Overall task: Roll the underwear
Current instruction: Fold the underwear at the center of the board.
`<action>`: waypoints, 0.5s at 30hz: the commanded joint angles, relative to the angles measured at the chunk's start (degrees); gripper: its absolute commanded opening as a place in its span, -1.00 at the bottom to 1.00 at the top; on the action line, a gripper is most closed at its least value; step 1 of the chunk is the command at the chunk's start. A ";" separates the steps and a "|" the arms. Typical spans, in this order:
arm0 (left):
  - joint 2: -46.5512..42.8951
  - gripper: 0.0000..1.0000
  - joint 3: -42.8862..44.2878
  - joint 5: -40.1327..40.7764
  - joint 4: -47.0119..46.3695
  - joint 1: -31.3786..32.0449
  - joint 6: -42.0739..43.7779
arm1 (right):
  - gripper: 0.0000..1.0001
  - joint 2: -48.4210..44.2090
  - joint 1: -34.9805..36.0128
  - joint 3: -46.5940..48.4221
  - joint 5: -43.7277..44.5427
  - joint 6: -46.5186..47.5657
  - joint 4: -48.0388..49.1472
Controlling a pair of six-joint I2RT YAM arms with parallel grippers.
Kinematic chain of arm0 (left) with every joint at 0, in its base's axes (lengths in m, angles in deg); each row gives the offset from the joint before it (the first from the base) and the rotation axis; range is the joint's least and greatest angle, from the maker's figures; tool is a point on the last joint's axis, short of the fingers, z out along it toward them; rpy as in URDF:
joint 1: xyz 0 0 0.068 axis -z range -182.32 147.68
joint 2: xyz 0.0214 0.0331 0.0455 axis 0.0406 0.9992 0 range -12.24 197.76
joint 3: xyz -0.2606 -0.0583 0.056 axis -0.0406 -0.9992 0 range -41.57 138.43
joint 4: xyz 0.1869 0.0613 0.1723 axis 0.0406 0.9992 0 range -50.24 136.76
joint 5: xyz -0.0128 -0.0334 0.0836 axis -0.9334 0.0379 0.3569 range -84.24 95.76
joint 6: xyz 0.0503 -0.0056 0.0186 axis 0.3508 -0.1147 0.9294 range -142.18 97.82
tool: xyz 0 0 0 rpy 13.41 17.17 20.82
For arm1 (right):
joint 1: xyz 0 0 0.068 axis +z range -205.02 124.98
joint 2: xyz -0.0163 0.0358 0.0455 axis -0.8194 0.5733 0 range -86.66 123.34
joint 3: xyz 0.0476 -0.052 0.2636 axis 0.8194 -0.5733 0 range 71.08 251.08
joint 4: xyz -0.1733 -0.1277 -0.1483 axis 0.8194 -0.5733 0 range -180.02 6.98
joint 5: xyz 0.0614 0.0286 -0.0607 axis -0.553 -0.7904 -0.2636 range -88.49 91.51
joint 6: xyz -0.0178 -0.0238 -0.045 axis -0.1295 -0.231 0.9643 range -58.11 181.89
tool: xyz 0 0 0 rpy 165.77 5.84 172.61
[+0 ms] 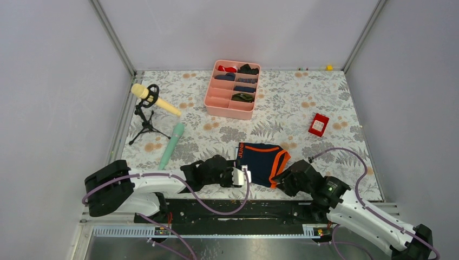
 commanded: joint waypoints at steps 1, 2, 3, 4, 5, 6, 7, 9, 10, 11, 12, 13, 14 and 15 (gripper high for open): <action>1.54 0.05 0.29 -0.91 -4.40 0.40 0.85 | -0.05 -2.61 0.33 -1.30 3.15 -2.00 -1.14; 1.93 0.03 0.61 -1.44 -3.71 0.40 0.94 | -0.05 -3.03 0.36 -1.59 3.18 -2.17 -1.15; 2.43 0.01 0.94 -1.80 -2.55 0.42 1.39 | -0.05 -3.46 0.38 -1.77 3.19 -2.37 -1.38; 2.78 0.00 1.48 -2.05 -0.69 0.40 1.54 | -0.05 -3.85 0.37 -1.84 3.31 -2.46 -1.75; 2.80 0.00 1.54 -2.29 0.12 0.40 1.53 | -0.05 -4.18 0.36 -1.81 3.41 -2.46 -2.16; 2.70 0.01 1.37 -2.38 0.50 0.40 1.55 | -0.05 -4.58 0.33 -1.79 3.63 -2.43 -2.58; 2.69 0.02 1.20 -2.48 0.75 0.36 1.47 | -0.05 -4.95 0.37 -1.82 3.78 -2.47 -2.81; 3.32 0.03 1.14 -2.60 1.13 0.46 1.57 | -0.04 -5.50 0.32 -2.01 3.90 -2.53 -2.90; 3.72 0.04 1.30 -2.61 1.19 0.41 1.58 | -0.04 -5.66 0.34 -2.01 3.89 -2.54 -2.92; 4.27 0.04 1.47 -2.60 1.00 0.44 1.38 | -0.03 -5.74 0.31 -2.06 3.89 -2.57 -2.93; 4.94 0.03 1.69 -2.44 0.66 0.40 1.22 | -0.03 -5.70 0.31 -2.02 3.85 -2.52 -2.95; 5.68 0.02 1.81 -2.07 -0.01 0.40 1.06 | -0.03 -5.66 0.31 -1.97 3.79 -2.54 -2.92; 6.38 0.01 1.98 -1.65 -0.57 0.40 0.95 | -0.03 -5.61 0.31 -1.93 3.74 -2.39 -2.92; 7.15 0.00 2.18 -1.18 -0.91 0.40 0.87 | -0.03 -5.48 0.31 -1.89 3.63 -2.21 -3.01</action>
